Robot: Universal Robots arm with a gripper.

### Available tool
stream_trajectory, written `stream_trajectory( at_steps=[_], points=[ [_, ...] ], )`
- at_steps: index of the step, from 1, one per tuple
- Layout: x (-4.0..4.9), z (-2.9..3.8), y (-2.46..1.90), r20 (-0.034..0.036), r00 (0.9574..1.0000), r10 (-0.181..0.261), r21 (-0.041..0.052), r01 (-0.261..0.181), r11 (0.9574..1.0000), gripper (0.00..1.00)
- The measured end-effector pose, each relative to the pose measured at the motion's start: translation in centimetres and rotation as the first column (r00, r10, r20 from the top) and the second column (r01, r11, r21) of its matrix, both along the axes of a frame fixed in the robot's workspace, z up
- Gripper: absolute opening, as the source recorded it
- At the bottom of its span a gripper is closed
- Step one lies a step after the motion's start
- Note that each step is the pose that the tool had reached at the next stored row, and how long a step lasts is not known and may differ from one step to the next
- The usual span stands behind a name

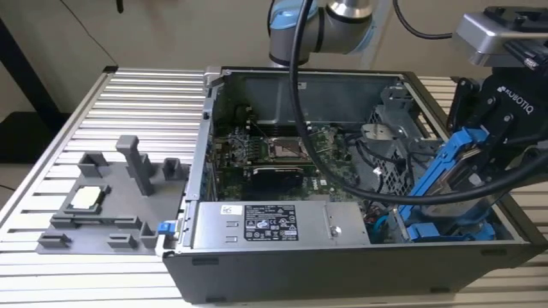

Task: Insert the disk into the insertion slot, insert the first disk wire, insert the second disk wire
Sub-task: 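Insert the disk into the insertion slot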

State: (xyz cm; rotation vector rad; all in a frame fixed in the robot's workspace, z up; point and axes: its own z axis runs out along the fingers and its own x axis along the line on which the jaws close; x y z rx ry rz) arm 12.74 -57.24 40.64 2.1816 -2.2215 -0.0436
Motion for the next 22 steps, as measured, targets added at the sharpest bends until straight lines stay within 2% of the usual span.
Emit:
stream_trajectory(
  at_steps=[16,22],
  points=[
    [0.02,-2.89,0.33,0.0000,1.0000,0.000,0.0024,0.000,1.0000,0.33],
    [0.02,-2.93,0.33,0.0000,1.0000,0.000,0.0025,0.000,1.0000,0.33]
  ],
)
